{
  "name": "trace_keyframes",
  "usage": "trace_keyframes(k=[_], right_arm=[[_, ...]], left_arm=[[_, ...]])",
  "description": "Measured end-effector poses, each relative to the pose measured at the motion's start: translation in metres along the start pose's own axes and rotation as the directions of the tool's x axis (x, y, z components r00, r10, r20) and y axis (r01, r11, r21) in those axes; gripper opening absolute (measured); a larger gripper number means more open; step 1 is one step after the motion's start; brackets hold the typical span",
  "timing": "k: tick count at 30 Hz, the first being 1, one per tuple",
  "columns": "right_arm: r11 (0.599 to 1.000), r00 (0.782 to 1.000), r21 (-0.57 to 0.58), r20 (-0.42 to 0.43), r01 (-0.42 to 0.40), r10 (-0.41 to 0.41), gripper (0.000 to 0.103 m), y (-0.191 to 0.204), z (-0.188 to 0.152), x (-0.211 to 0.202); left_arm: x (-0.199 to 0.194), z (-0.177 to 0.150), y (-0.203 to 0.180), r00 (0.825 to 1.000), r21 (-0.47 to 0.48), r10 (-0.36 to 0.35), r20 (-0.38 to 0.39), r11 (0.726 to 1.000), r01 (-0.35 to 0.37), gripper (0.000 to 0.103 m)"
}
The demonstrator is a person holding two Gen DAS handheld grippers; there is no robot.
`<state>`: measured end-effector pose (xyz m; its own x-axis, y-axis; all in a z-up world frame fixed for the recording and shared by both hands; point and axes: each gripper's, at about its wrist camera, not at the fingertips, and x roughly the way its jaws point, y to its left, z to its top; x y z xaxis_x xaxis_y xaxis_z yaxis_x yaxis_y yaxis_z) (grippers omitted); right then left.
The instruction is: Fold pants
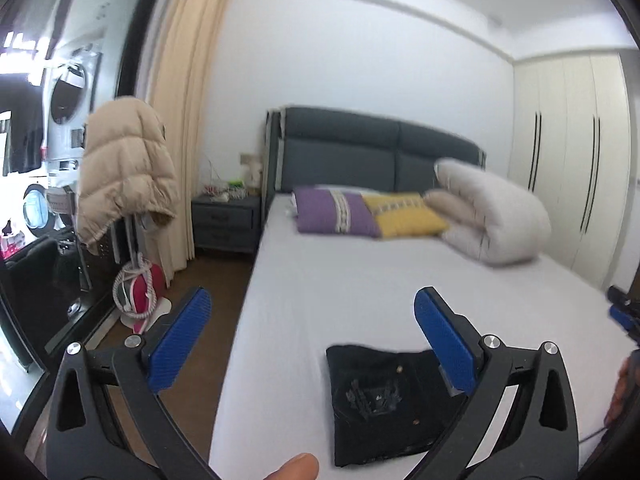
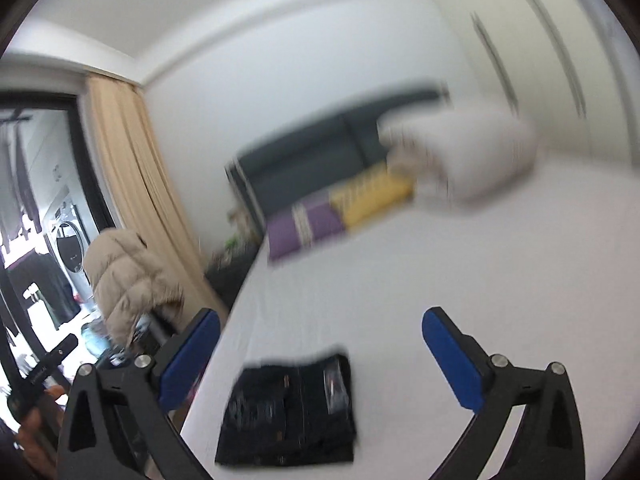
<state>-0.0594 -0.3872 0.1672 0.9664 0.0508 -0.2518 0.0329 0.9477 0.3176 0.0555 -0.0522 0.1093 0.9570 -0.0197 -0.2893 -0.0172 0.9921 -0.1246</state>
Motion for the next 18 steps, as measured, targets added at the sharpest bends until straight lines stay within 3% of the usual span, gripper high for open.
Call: trace_keyframes(k=[5,8,11,14,18], right_arm=[[0.99,0.975,-0.126,0.218,0.064,-0.036,0.103,0.06,0.038,-0.073],[0.983,0.962,-0.173,0.271,0.064,-0.014,0.103,0.087,0.045,-0.101],[0.982,0.981,-0.189,0.194,0.021,0.017,0.103,0.1,0.039,-0.101],[0.983,0.997,-0.177,0.064,0.058,-0.047,0.103,0.105,0.021,-0.08],[0.98,0.987,-0.166,-0.102,0.106,-0.124,0.103,0.107,-0.014,-0.053]], left_arm=[[-0.049,0.018,0.023,1.0,-0.107,0.024,-0.012,0.994,-0.025,0.103],[-0.065,0.012,0.036,0.99,-0.117,0.085,-0.111,0.988,-0.098,0.103],[-0.075,-0.012,0.038,0.971,-0.107,0.124,-0.205,0.983,-0.148,0.103],[-0.071,-0.048,0.034,0.944,-0.114,0.118,-0.307,0.981,-0.159,0.103],[-0.059,-0.095,0.018,0.912,-0.066,0.138,-0.385,0.982,-0.177,0.103]])
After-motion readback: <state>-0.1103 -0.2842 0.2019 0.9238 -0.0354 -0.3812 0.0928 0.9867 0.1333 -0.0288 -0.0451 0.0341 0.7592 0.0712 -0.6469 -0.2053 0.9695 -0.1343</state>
